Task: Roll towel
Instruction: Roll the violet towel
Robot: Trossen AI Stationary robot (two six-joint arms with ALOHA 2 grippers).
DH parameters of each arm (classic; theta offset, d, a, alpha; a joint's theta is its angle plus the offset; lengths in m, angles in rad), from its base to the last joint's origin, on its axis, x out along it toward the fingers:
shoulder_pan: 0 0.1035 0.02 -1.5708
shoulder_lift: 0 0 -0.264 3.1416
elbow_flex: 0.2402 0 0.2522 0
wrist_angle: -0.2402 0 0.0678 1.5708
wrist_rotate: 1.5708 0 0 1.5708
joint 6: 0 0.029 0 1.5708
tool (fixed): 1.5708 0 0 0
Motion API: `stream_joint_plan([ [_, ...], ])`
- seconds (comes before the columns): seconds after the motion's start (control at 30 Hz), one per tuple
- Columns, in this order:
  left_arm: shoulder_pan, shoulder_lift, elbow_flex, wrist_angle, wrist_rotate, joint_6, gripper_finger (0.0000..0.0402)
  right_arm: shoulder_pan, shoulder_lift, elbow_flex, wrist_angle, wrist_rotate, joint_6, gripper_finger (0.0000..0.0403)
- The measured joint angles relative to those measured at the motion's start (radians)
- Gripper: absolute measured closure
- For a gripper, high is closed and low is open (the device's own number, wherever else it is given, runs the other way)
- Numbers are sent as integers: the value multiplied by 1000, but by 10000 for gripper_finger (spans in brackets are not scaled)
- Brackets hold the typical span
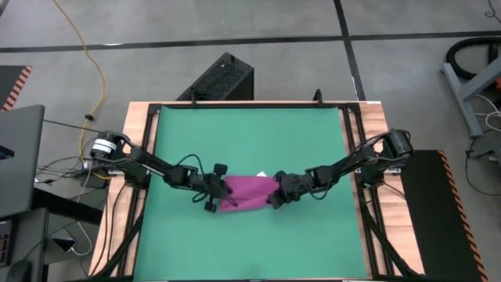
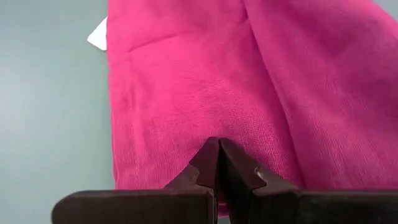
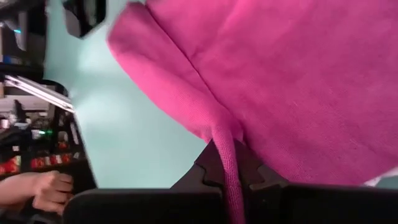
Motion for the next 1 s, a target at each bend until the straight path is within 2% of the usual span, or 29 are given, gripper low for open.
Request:
stream_joint_plan([
  [0.13,-31,1,-1,2,0,-29,401,-7,-39,0,-18,2,-4,388],
  [0.4,-80,2,-1,-3,-45,-93,401,-23,-87,0,-197,37,4,388],
  [1.0,-112,-22,-2,-11,-177,-10,401,-26,-79,0,-206,26,-49,388],
])
